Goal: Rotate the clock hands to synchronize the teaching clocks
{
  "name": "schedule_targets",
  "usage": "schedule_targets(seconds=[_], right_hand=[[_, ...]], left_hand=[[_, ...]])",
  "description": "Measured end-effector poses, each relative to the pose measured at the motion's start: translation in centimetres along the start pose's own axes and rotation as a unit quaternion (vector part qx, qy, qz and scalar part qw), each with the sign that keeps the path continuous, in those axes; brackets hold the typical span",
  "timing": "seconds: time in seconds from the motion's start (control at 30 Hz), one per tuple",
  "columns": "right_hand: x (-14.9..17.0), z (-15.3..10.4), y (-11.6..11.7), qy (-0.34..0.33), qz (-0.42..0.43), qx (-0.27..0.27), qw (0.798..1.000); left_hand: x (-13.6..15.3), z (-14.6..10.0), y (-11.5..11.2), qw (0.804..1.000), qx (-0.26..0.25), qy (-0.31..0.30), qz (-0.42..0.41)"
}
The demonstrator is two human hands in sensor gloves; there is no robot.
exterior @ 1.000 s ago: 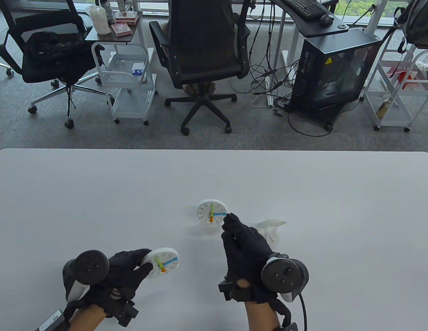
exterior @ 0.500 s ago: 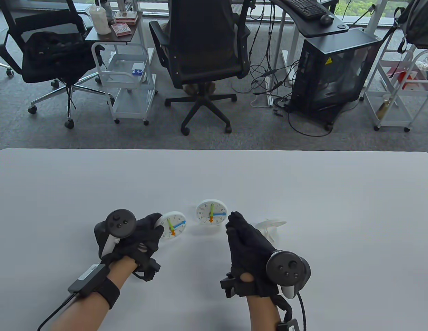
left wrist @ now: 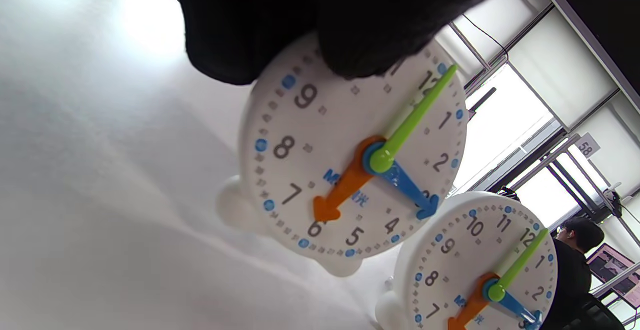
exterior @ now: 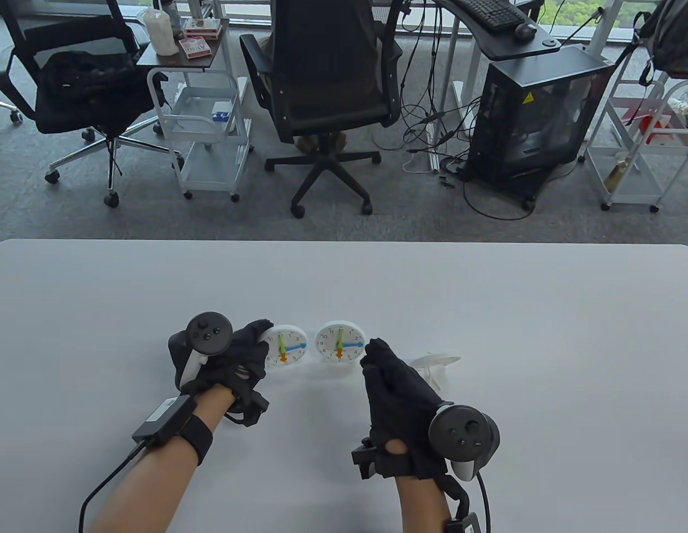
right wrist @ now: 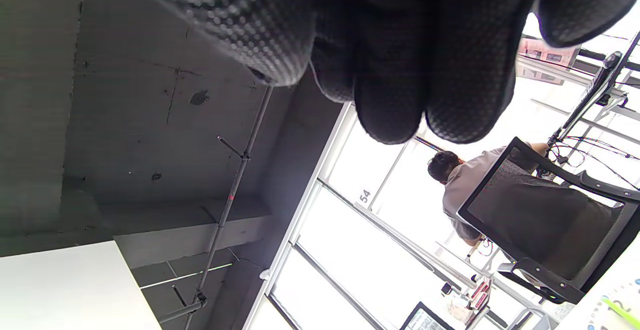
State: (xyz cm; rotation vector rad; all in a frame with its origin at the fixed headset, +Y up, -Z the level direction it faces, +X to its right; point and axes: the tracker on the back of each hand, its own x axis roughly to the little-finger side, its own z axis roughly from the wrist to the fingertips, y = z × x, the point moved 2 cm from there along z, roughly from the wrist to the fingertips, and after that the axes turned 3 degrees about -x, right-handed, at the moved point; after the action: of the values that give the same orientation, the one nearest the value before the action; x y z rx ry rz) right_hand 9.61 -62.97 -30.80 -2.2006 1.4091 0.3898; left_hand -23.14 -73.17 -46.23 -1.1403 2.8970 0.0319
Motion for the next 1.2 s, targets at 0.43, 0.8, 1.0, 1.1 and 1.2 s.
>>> schedule_targets(seconds=[0.43, 0.8, 1.0, 1.1, 1.2], right_hand=[[0.0, 0.0, -0.1, 0.003, 0.002, 0.000, 1.000], [0.2, 0.0, -0.6, 0.007, 0.001, 0.012, 1.000], [0.6, -0.2, -0.5, 0.012, -0.019, 0.008, 1.000], [0.9, -0.2, -0.4, 0.013, -0.036, 0.007, 0.999], [1.5, -0.2, -0.2, 0.020, -0.058, 0.004, 0.998]], left_hand=[[0.6, 0.7, -1.2, 1.000, 0.011, 0.009, 0.009], [0.9, -1.6, 1.7, 0.999, -0.030, -0.014, 0.001], [-0.4, -5.2, 4.0, 0.998, -0.025, -0.043, -0.024], [-1.3, -7.8, 4.7, 0.998, -0.006, -0.063, -0.027], [-2.2, -10.7, 5.2, 0.996, 0.016, -0.084, -0.015]])
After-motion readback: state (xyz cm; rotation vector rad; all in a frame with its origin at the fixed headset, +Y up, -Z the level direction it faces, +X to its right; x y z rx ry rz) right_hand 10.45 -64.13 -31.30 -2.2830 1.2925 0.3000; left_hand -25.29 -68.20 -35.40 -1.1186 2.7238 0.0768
